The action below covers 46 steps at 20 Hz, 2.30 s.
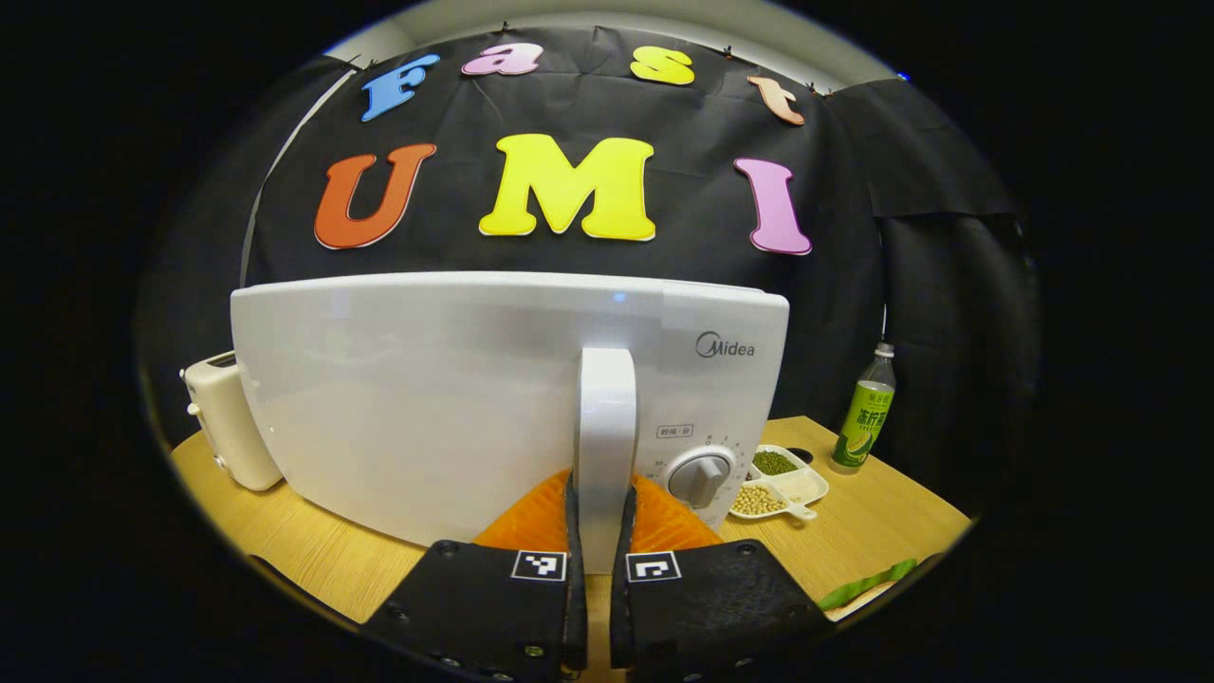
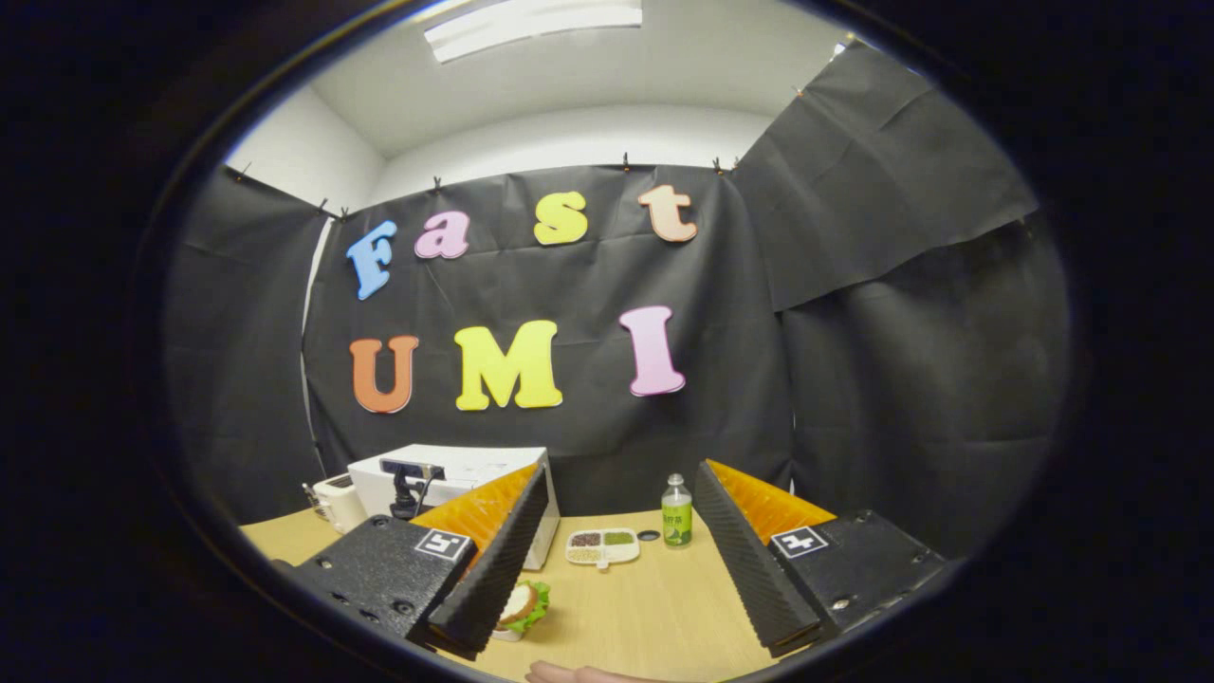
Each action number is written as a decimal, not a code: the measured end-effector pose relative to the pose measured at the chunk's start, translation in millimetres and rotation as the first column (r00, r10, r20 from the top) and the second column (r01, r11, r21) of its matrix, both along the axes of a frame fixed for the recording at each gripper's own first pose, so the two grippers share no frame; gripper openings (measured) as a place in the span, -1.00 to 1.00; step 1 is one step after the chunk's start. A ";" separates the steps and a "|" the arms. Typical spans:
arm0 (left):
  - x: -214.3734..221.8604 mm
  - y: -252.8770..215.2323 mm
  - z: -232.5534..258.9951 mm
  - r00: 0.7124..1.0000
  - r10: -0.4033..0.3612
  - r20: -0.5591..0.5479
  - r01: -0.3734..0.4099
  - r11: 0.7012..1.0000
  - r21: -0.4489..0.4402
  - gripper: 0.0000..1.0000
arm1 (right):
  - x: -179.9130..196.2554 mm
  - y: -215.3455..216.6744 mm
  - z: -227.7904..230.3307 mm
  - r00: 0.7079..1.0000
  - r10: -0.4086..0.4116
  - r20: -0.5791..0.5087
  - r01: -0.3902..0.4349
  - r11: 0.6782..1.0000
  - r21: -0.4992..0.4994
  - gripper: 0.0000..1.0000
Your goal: Open the microwave oven with the left hand, put the food in, and close the microwave oven.
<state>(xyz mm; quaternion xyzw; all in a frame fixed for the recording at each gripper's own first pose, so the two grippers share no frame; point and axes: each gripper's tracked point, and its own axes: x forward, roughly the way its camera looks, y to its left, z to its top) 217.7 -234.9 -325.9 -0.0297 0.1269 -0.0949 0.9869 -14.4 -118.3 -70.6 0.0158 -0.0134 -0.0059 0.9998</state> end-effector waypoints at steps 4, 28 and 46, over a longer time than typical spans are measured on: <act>-19.6 3.9 -2.4 0.998 -0.057 0.000 0.057 0.998 0.021 -0.83 | 1.9 1.1 -9.8 1.000 -0.002 -0.020 0.002 1.000 0.013 0.80; -189.8 170.0 8.2 0.997 -0.065 -0.031 0.064 0.998 -0.005 -0.54 | -9.2 67.3 -96.5 0.981 0.082 -0.174 -0.072 0.995 0.065 0.99; -299.3 357.4 66.5 0.939 0.343 -0.020 -0.339 0.935 0.104 0.91 | 11.9 94.5 -159.5 0.914 0.139 -0.381 -0.155 0.988 -0.013 1.00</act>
